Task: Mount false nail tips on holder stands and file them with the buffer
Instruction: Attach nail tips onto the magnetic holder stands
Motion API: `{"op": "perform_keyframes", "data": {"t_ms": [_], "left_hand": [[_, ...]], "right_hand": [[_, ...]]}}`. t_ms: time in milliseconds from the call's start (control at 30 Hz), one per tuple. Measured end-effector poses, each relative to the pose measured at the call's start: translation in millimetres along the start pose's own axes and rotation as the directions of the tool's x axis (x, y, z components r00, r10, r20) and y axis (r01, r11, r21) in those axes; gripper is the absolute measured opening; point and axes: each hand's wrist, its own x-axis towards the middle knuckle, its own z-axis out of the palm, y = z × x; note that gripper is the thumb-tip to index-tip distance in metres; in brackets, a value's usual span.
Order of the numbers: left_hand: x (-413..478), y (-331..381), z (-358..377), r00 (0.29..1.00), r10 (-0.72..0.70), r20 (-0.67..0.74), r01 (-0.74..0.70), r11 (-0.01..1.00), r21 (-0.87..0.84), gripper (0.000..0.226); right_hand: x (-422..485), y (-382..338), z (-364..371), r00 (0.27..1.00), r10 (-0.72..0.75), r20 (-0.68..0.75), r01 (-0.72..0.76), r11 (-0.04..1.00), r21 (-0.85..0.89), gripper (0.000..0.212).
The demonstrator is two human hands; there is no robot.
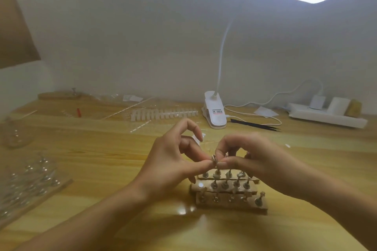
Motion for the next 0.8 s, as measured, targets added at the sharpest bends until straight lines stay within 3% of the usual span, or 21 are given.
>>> {"op": "perform_keyframes", "data": {"t_ms": [100,167,267,367,500,633,733,800], "left_hand": [[11,2,-20,0.981,-0.056,-0.188,0.045,0.997,-0.062,0.037],[15,4,-27,0.985,-0.034,-0.171,0.016,0.995,-0.103,0.039],[12,2,-19,0.999,-0.015,-0.049,0.009,0.993,-0.119,0.039],[7,-4,-14,0.998,-0.023,-0.053,0.018,0.995,-0.095,0.039],[7,-12,-15,0.997,-0.06,-0.047,0.056,0.995,-0.083,0.039],[6,-19,-15,0.995,-0.101,-0.01,0.1,0.992,-0.08,0.033],[4,-22,-14,0.99,-0.134,0.043,0.137,0.986,-0.09,0.034],[3,-22,-13,0.99,-0.118,0.074,0.123,0.991,-0.057,0.034]], "right_hand": [[-16,-8,12,0.96,-0.118,0.256,0.1,0.991,0.084,0.014],[-20,-14,7,0.98,-0.14,0.145,0.103,0.965,0.24,0.011],[-8,5,-31,0.991,0.017,-0.135,0.042,0.905,0.424,0.008],[12,56,-70,0.902,0.256,-0.348,-0.107,0.913,0.395,0.019],[30,111,-85,0.82,0.435,-0.372,-0.297,0.879,0.373,0.02],[36,120,-68,0.859,0.353,-0.37,-0.269,0.927,0.261,0.003],[38,114,-48,0.912,0.25,-0.324,-0.255,0.967,0.029,0.01],[39,109,-43,0.915,0.213,-0.343,-0.24,0.97,-0.036,0.012]]}}
